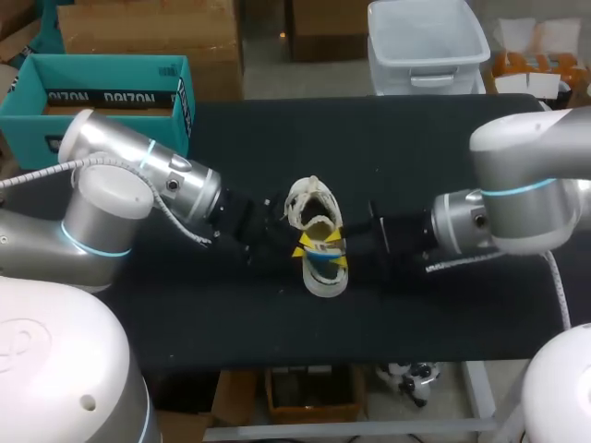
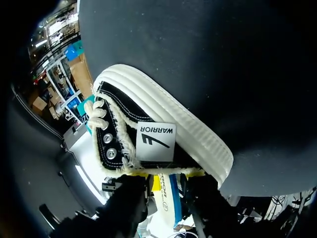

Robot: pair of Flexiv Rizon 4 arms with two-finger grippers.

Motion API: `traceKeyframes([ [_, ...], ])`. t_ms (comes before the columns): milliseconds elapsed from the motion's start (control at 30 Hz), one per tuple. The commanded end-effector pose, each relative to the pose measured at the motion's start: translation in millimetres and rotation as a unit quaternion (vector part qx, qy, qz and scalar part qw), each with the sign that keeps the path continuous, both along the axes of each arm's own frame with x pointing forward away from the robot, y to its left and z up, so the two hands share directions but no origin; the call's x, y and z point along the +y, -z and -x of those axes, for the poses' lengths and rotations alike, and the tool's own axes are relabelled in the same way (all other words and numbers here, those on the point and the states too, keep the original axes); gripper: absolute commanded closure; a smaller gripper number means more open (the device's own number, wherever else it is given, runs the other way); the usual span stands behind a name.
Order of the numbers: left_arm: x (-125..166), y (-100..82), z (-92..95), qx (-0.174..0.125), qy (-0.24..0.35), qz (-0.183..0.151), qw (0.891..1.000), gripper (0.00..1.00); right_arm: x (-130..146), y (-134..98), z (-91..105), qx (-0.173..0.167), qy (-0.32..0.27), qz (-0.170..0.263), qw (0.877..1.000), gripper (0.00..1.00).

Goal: Open the shoe tongue, take the insole out of the shoe, put the insole back into the shoe, and pack the shoe into the shoebox

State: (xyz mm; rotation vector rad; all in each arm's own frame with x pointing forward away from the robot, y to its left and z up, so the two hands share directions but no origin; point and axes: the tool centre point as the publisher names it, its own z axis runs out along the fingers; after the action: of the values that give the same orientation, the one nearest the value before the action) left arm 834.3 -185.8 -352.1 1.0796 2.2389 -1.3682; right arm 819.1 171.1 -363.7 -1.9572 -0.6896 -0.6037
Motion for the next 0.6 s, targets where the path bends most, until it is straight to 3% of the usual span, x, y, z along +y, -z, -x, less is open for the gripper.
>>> traceKeyframes([
  [33, -2, 1.5, 0.8, 0.0, 0.001, 0.005, 1.0, 1.0, -1, -11, 16.1, 0.006, 0.007, 0.019, 1.0, 0.34],
  [67, -2, 1.2, 1.4, 0.0, 0.002, 0.006, 1.0, 1.0, -1, -11, 20.2, 0.009, 0.008, 0.021, 1.0, 0.52],
  [200, -3, 1.8, 2.4, 0.0, 0.004, 0.007, 1.0, 1.0, -2, -11, 29.9, 0.014, 0.011, 0.025, 1.0, 0.7],
  [267, -4, 2.2, 2.9, 0.0, 0.004, 0.007, 1.0, 1.0, -3, -12, 32.7, 0.013, 0.012, 0.025, 1.0, 0.73],
  [333, -5, 2.5, 4.2, 0.001, 0.005, 0.008, 1.0, 1.0, -3, -12, 35.0, 0.011, 0.012, 0.023, 1.0, 0.83],
  [400, -5, 2.8, 5.0, 0.001, 0.005, 0.007, 1.0, 1.0, -3, -12, 35.4, 0.011, 0.011, 0.022, 1.0, 1.0],
  [600, -6, 2.0, 9.1, 0.0, 0.006, 0.007, 1.0, 1.0, -2, -9, 29.7, 0.004, 0.009, 0.017, 1.0, 1.0],
])
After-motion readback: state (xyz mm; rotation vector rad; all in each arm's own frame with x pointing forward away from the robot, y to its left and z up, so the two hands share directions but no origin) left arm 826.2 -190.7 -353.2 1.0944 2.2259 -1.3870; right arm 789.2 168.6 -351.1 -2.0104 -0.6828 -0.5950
